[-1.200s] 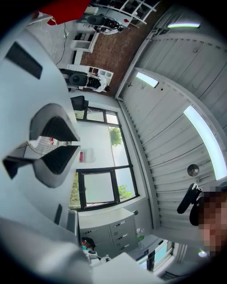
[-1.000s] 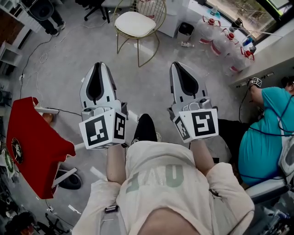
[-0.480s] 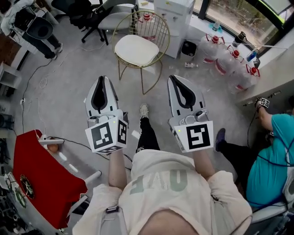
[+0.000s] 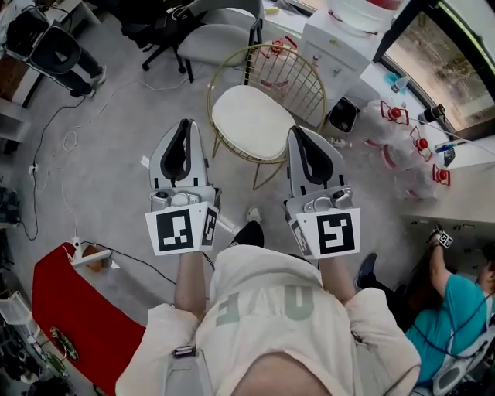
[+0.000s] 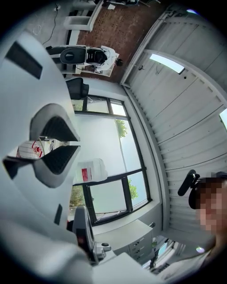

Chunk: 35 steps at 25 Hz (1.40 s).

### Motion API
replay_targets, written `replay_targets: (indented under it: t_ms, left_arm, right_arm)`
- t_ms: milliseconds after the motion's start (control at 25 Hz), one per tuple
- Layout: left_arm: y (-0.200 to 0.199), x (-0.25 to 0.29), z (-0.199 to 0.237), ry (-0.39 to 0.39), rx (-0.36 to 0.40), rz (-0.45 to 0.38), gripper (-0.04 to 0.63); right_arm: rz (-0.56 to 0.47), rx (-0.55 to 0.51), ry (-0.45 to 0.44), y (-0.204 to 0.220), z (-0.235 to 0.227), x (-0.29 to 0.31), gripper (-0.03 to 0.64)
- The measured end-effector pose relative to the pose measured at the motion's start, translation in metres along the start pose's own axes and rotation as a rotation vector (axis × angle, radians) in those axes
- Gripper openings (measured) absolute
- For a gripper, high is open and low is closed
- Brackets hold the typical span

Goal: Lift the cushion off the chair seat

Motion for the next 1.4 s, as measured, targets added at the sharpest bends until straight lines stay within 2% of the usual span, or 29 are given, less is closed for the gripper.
replay_targets:
  t_ms: [120, 240, 360, 440, 600, 920, 1200, 1400]
  left_arm:
    - [-0.003, 0.043, 0.010, -0.012, -0.007, -0.004, 0.040]
    - [0.003, 0.076, 0.008, -0.015, -0.017, 0.030, 0.040]
    - [0.014, 0.098, -0.009, 0.036, -0.030, 0.073, 0.040]
    - [0.019, 0.106, -0.023, 0.059, -0.026, 0.091, 0.040]
    - [0.021, 0.126, -0.041, 0.034, -0.022, 0.091, 0.040]
    - [0.008, 0.142, -0.075, -0.021, -0.017, 0.050, 0.040]
    - [0.014, 0.148, -0.091, -0.057, 0.018, 0.079, 0.041]
    - [0.019, 0.150, -0.093, -0.076, 0.012, 0.091, 0.041]
  right_arm:
    - [0.022, 0.035, 0.017, 0.008, -0.021, 0.031, 0.017]
    - [0.039, 0.049, 0.035, 0.010, -0.041, 0.048, 0.015]
    - [0.035, 0.054, 0.050, 0.012, -0.063, 0.057, 0.016]
    - [0.027, 0.062, 0.037, 0.015, -0.074, 0.064, 0.017]
    - [-0.003, 0.051, -0.041, 0.012, -0.093, 0.084, 0.017]
    - [-0.070, 0.014, -0.129, -0.002, -0.123, 0.096, 0.017]
    - [-0.063, 0.054, -0.179, 0.012, -0.145, 0.103, 0.017]
    - [-0.068, 0.087, -0.156, 0.023, -0.164, 0.103, 0.017]
Point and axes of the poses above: the fingertips, and each gripper's own axes: x forward along the fingers, z to its left, y out of its underside, the point moved 5 cm from there along -x, backward along the fingers, and after that the axes turned 14 degrees about -y, right-handed, at the moved point
